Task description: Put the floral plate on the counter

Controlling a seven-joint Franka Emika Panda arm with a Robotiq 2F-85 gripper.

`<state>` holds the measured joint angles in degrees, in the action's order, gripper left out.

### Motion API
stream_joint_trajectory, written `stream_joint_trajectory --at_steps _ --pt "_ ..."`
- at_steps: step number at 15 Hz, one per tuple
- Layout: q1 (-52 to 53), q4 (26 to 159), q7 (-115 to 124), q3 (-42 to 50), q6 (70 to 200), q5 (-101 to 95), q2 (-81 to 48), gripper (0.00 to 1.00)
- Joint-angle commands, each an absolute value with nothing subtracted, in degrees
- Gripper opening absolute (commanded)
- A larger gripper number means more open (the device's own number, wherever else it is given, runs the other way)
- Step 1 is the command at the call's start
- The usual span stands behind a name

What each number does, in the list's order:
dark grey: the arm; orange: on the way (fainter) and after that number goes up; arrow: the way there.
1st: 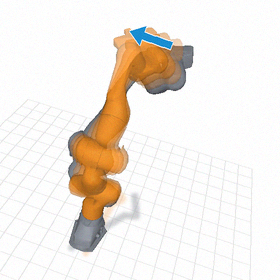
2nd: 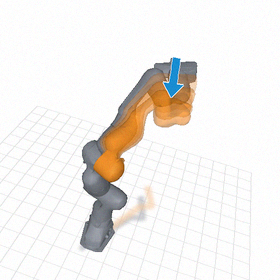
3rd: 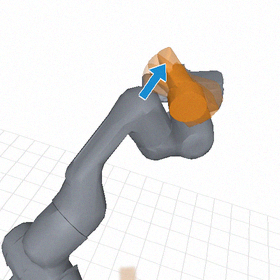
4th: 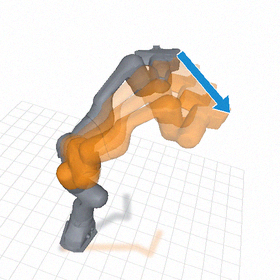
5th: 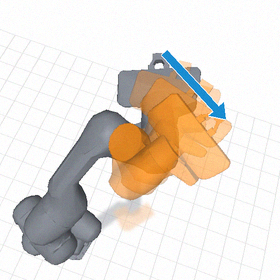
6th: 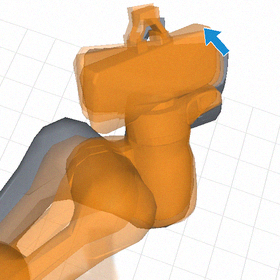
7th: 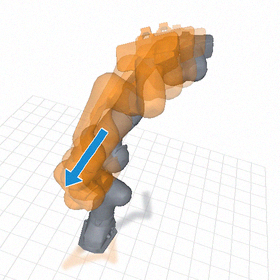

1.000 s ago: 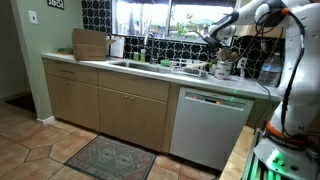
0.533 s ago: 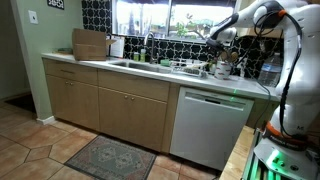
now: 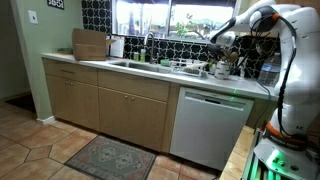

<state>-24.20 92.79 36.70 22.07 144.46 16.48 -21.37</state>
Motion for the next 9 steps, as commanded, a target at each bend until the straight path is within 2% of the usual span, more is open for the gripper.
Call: stream_joint_trajectory --at_steps 1,5,6,7,9 --pt "-25.91 90.4 35.45 20.87 145.87 19.74 -24.1 1.0" --pt "-26.35 88.16 35.71 20.33 145.67 20.71 -25.87 0.98" --pt "-26.42 87.6 35.8 20.24 145.62 20.78 -26.3 0.92" --pt "-26.36 87.07 35.99 20.32 145.52 20.52 -26.74 0.74" --pt "-26.4 86.08 36.07 20.2 145.48 20.4 -27.19 0.61"
